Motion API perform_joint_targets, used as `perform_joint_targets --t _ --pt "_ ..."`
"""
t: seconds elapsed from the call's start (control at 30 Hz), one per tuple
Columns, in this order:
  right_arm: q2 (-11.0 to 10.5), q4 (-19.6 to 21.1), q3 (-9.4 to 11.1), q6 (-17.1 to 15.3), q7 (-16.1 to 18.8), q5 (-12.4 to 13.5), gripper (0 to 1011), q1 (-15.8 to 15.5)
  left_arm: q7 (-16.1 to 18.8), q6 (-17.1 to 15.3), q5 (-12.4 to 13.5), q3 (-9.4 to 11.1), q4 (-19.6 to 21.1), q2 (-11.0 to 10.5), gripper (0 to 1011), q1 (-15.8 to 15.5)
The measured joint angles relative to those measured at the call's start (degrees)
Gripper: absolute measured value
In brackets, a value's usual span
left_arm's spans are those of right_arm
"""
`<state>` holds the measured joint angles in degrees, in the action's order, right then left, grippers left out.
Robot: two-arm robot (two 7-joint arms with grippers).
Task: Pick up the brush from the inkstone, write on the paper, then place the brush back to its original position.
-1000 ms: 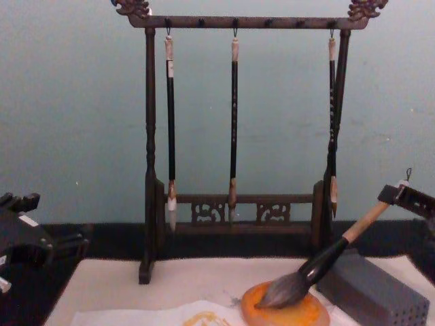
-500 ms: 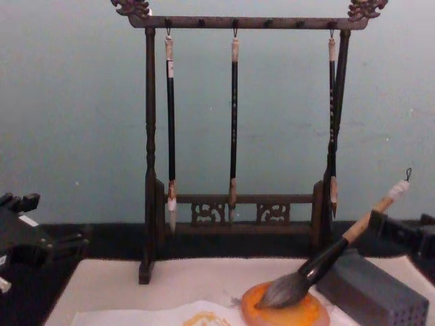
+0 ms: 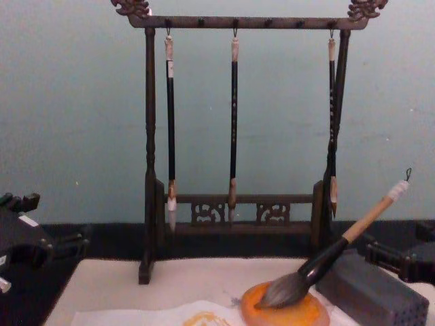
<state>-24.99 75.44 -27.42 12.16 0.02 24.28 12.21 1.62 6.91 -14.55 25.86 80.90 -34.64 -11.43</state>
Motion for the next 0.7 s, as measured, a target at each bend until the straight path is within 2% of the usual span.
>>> perform_joint_targets --t 0.7 --pt "0.0 0.0 0.1 0.0 0.0 0.0 1000 0.0 0.0 0.0 0.0 0.0 0.0 0.0 1001 0.0"
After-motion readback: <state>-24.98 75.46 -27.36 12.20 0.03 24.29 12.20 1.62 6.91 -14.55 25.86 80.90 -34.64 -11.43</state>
